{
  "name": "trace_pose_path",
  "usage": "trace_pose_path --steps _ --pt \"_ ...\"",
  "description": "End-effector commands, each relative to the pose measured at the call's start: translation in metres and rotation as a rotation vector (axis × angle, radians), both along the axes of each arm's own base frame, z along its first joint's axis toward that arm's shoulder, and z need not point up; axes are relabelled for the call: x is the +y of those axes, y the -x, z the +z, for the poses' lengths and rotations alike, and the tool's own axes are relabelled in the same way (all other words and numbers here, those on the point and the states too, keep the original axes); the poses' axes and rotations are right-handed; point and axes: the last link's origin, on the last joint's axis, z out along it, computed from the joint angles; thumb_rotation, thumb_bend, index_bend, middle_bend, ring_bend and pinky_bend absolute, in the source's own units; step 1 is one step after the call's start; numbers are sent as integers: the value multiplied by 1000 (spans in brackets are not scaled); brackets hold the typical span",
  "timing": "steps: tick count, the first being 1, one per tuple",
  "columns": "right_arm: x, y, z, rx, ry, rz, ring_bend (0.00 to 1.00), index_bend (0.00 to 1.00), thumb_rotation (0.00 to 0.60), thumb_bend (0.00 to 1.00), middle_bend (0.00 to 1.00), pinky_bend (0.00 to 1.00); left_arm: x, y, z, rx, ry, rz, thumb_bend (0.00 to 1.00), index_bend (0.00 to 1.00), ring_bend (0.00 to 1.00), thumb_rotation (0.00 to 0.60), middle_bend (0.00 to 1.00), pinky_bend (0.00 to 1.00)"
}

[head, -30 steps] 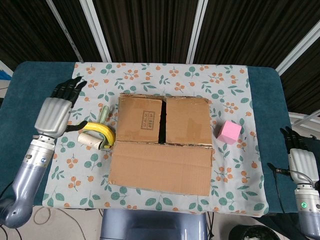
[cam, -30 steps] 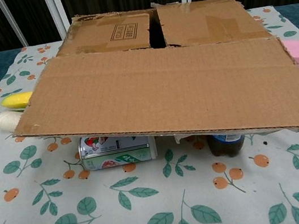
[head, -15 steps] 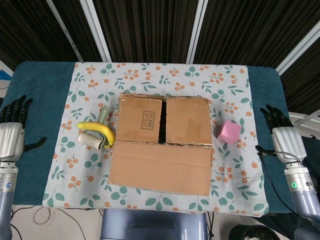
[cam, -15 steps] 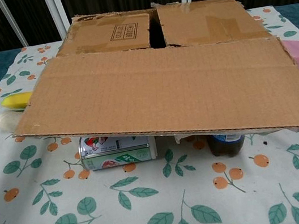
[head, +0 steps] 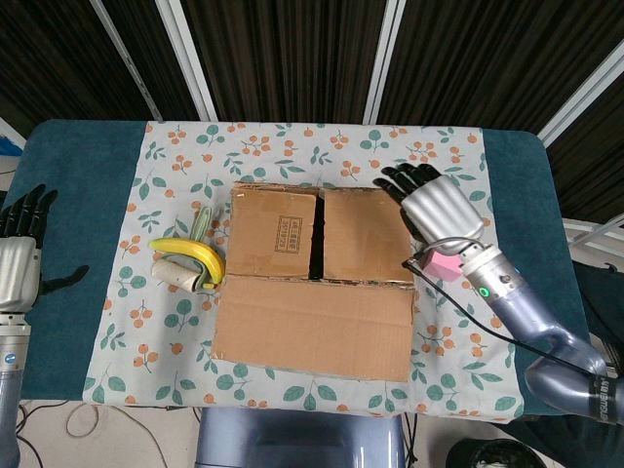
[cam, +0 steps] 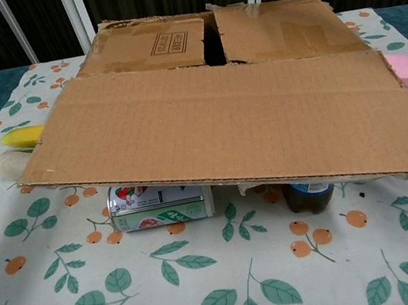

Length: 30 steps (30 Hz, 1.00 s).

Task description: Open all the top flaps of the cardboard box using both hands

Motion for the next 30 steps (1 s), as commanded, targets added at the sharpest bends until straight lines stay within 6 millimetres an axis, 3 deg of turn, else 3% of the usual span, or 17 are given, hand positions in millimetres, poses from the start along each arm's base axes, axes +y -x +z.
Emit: trace_pose_path --steps 1,10,19,24,30 --pt "-14 -27 -21 50 -48 51 301 340 600 996 308 342 1 1 2 -11 -3 2 89 0 20 600 0 87" --pt "-27 -62 -74 135 -152 114 268 340 600 1000 273 339 2 1 0 -39 27 11 89 0 20 600 0 88" --pt "-48 -96 -90 389 -155 234 264 330 600 1000 271 337 2 3 0 -53 39 16 89 0 20 600 0 88" --pt "-51 -99 -95 458 -168 259 265 330 600 1000 276 336 3 3 1 -60 36 17 88 0 20 600 0 88" --pt "-47 -86 -107 509 -210 258 265 330 600 1000 279 336 3 4 -1 -61 47 21 89 0 20 600 0 88"
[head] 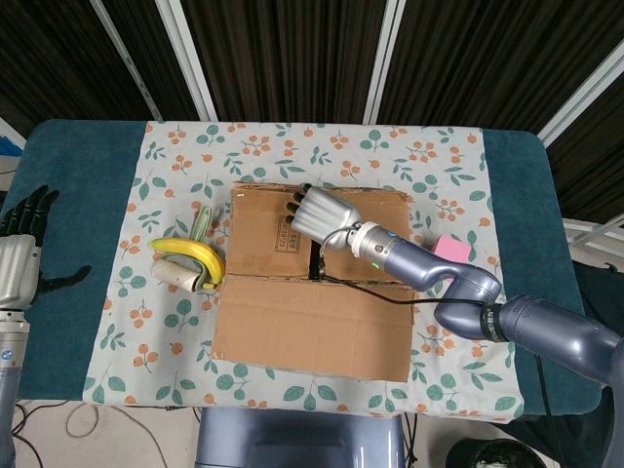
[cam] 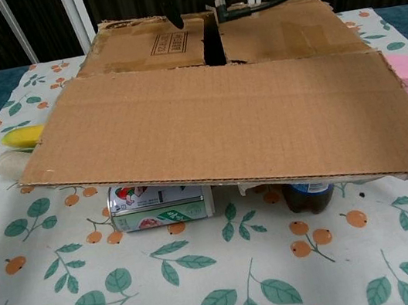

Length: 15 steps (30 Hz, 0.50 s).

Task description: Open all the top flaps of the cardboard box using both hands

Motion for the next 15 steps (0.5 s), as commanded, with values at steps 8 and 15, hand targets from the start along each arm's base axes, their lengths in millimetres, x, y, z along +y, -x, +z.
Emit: trace_pose_path --steps 8,15 --pt "0 16 -8 81 -8 5 267 330 600 1000 282 336 0 -1 1 -6 -1 -4 89 0 20 600 0 88" --pt "1 17 0 107 21 45 267 338 600 1000 284 336 -1 -4 1 -14 2 -13 89 0 20 600 0 88"
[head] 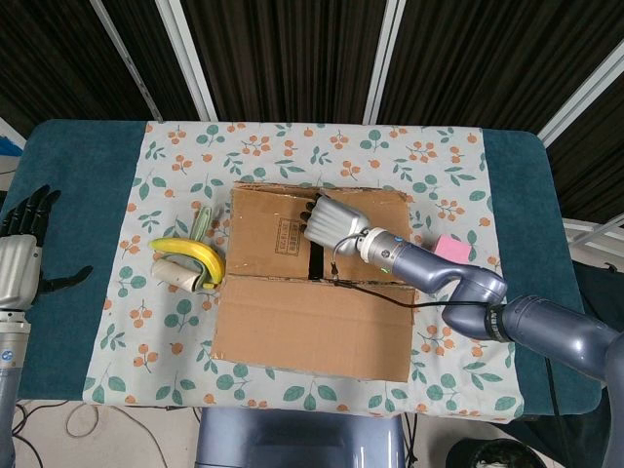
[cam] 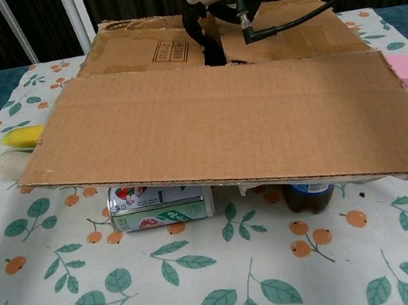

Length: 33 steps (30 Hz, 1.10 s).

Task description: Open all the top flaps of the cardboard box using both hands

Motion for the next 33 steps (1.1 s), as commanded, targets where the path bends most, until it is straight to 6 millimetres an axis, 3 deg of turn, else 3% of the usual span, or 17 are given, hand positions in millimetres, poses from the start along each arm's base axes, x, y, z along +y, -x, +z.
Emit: trace_pose_path --steps 1,6,16,25,33 --pt "1 0 3 6 10 16 267 344 600 1000 285 336 0 -1 0 -2 1 -3 89 0 20 600 0 88" --pt "0 4 10 16 27 13 268 419 600 1000 287 337 -1 -1 -1 -4 8 -5 89 0 20 600 0 88" --pt "5 13 14 25 33 -8 267 426 600 1000 287 336 -1 -2 -2 -13 21 -3 89 0 20 600 0 89" --pt "7 14 8 54 32 17 268 487 600 1000 319 336 -1 -1 -2 -17 23 2 89 0 20 600 0 89" --pt "7 13 15 80 51 49 268 496 600 1000 320 336 -1 -1 -3 -20 30 5 88 0 20 600 0 89"
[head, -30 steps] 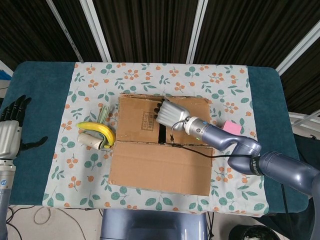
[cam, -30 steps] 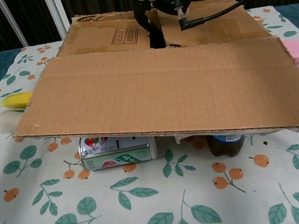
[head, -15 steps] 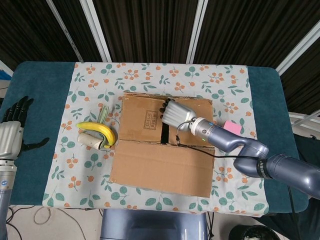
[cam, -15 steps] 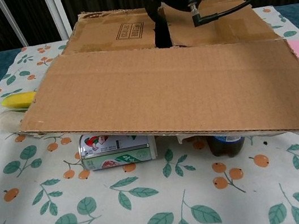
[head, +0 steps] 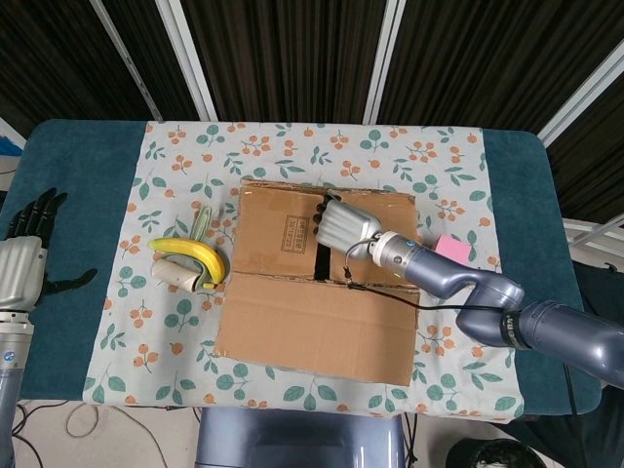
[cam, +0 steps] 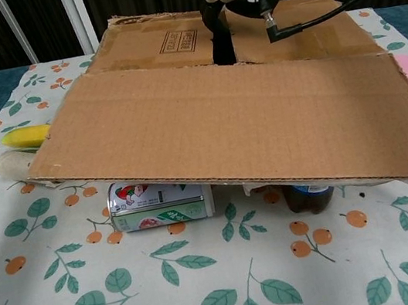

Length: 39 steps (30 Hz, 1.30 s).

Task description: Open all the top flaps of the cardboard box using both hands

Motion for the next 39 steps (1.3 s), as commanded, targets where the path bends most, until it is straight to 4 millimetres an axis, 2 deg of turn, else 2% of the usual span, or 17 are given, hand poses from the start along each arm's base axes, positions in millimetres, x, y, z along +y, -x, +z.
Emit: trace_pose_path --steps 1,39 --pt "1 -1 3 4 5 10 268 497 600 1000 320 336 0 0 0 -1 0 2 89 0 20 600 0 89" --pt "24 2 55 86 85 87 265 520 600 1000 320 336 -6 -10 1 -13 4 -38 89 0 20 600 0 89"
